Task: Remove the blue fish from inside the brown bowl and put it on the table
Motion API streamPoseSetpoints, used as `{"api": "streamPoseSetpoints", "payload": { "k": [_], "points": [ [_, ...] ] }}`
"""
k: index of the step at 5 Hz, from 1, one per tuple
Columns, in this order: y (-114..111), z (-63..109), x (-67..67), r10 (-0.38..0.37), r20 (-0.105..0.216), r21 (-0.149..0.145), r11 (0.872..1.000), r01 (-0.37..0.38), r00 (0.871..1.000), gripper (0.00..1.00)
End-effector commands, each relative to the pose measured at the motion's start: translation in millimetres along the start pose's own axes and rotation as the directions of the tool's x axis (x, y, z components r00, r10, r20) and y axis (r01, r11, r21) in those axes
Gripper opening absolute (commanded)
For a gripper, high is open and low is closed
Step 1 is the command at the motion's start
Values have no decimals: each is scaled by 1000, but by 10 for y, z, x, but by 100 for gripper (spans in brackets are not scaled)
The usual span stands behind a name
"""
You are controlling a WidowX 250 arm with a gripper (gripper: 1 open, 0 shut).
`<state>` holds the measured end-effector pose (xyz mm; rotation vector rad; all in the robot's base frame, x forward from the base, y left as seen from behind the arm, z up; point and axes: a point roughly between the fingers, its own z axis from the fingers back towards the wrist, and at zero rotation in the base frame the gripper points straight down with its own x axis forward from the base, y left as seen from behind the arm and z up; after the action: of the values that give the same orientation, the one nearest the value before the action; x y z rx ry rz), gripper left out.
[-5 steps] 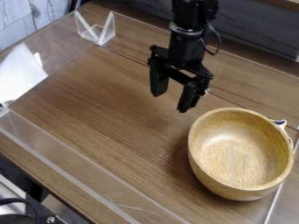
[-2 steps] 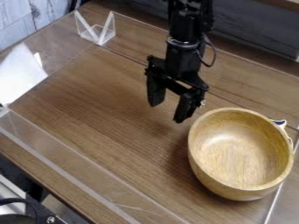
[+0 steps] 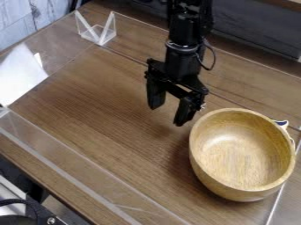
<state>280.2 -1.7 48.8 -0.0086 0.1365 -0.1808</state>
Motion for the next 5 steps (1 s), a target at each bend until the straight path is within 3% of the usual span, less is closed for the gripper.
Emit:
{"api": "streamPoseSetpoints", "payload": {
  "k": [1,5],
  "points": [
    [28,172,42,2,72,10,1000,-2,997,100],
    [52,64,21,1,77,4,1000,-2,997,100]
  ]
}}
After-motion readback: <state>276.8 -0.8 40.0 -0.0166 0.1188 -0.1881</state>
